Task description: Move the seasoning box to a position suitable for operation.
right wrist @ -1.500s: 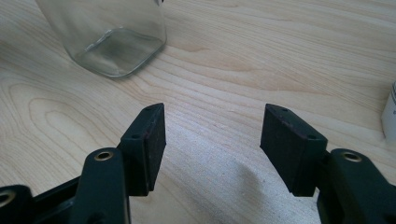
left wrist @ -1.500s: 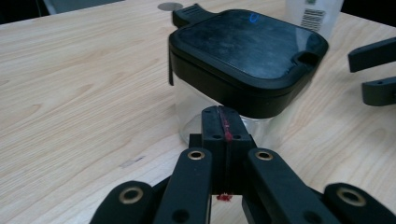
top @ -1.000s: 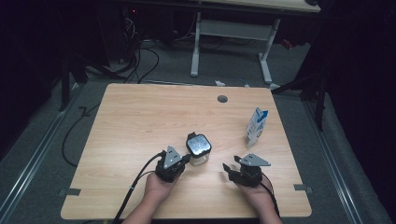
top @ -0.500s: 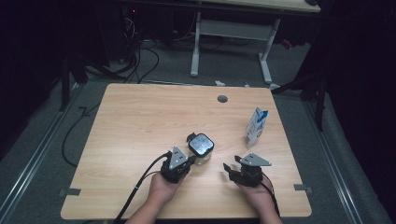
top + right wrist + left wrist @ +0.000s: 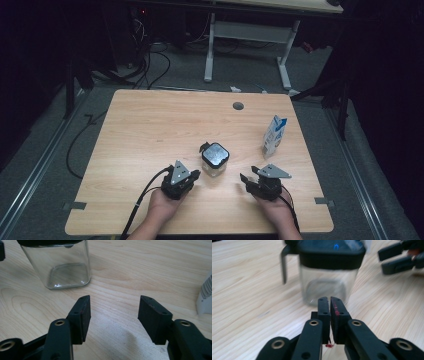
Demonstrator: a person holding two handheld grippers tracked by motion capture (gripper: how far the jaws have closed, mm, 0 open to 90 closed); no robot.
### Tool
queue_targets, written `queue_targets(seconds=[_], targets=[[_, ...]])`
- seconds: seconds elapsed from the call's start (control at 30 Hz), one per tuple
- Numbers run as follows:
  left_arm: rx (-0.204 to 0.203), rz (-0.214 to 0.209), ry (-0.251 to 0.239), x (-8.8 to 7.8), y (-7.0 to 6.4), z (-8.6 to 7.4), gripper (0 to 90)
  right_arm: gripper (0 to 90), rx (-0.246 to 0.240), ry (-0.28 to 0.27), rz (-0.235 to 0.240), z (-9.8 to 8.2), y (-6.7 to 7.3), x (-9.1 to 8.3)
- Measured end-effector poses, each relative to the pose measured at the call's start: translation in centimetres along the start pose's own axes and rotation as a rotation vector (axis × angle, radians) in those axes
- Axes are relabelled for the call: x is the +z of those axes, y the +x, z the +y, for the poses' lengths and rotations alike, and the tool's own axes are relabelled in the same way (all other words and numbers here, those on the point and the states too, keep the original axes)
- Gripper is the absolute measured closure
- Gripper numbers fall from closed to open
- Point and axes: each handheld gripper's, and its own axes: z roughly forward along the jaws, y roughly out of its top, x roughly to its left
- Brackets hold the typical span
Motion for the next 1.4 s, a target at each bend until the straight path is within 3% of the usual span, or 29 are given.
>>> queue_targets(seconds=[0.07,0.2,0.43,0.63,0.77,0.8,0.9,1.07,1.17,1.4], targets=[[-0.041,0.010,-0.009,-0.4,0.4,-0.5,82.0,47.2,-0.006,-0.002,-0.003,0.1,0.1,0.0],[-0.079,0.024,-0.013,-1.0,1.1,-1.5,75.8,46.6,-0.026,0.010,-0.008,0.2,0.4,0.3],[-0.038,0.045,0.023,-1.4,1.1,-1.5,65.9,46.7,-0.017,0.011,-0.015,0.9,0.5,0.8],[-0.070,0.047,0.006,-1.7,1.6,-1.6,61.6,50.6,-0.042,-0.006,-0.046,2.4,0.3,0.6],[-0.083,0.053,-0.005,-1.8,2.0,-1.6,60.5,52.3,-0.020,-0.041,-0.053,3.8,-0.1,0.4],[-0.052,0.057,0.017,-2.0,2.3,-1.6,60.5,52.6,-0.017,-0.054,-0.057,4.2,-0.2,0.4],[-0.069,0.061,-0.002,-2.1,2.6,-1.6,58.6,54.0,-0.019,-0.083,-0.056,5.0,-0.2,0.5],[-0.108,0.054,-0.052,-2.1,3.2,-0.8,57.7,57.1,-0.011,-0.099,-0.036,5.1,-0.1,0.9],[-0.116,0.060,-0.045,-1.7,3.6,-0.1,60.5,58.8,-0.041,-0.079,-0.034,4.9,0.0,1.0],[-0.139,0.060,-0.062,-0.5,4.5,2.2,63.4,61.2,-0.033,-0.085,-0.013,4.3,0.0,0.8]])
